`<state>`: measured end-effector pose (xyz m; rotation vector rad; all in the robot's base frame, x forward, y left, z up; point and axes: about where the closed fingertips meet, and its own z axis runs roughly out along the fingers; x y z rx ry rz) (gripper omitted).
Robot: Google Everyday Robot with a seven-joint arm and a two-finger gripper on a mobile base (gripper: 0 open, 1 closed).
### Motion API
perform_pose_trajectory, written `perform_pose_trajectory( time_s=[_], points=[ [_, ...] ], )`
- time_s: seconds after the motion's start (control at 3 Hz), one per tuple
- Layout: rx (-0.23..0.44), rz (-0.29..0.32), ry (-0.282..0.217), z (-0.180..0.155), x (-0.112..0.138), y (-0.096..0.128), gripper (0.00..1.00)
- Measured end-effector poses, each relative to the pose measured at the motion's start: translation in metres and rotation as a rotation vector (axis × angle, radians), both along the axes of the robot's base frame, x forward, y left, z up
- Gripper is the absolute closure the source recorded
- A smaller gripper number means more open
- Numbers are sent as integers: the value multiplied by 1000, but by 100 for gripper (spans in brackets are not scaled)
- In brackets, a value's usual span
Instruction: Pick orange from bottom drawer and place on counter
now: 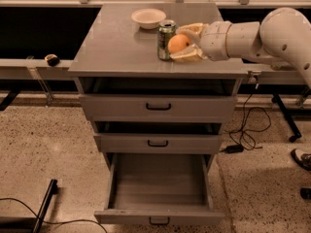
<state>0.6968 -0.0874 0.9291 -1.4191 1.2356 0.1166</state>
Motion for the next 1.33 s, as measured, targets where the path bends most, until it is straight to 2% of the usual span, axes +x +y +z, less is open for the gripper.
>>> perform_pose_trajectory(
  time_s=[0.33,0.67,1.0,1.33],
  points=[
    [-3,-88,8,7,15,-7,100],
    [15,-251,0,24,21,-36,100],
    [63,-317,65,6,17,-54,100],
    [94,-361,104,-7,14,-67,100]
  ],
)
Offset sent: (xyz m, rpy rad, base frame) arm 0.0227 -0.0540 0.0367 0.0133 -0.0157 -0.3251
